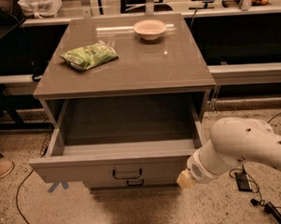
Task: Close top drawer
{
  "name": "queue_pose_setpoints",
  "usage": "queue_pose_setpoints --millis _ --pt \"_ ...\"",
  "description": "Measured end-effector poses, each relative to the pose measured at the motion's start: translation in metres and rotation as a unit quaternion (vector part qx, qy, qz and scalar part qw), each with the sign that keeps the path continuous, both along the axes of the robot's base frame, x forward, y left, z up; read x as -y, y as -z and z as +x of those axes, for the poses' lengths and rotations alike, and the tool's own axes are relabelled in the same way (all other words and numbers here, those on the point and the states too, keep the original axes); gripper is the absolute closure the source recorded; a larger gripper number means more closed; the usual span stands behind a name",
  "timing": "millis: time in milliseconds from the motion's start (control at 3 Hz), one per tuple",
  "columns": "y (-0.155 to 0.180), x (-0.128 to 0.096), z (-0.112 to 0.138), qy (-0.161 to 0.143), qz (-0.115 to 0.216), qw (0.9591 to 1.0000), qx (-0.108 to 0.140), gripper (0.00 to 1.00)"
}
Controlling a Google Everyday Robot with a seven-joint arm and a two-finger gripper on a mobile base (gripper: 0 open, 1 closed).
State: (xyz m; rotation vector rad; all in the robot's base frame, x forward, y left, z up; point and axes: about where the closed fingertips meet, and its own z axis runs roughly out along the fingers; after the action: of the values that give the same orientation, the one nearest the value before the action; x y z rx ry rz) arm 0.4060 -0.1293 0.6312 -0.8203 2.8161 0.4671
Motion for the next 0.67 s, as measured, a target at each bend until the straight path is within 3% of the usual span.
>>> queue_pose_setpoints --millis 333,667 --pt "0.0 0.0 0.0 0.0 0.0 1.0 0.0 1.0" --pt "0.002 -0.009 0.034 -0.001 0.016 0.9994 0.031 1.0"
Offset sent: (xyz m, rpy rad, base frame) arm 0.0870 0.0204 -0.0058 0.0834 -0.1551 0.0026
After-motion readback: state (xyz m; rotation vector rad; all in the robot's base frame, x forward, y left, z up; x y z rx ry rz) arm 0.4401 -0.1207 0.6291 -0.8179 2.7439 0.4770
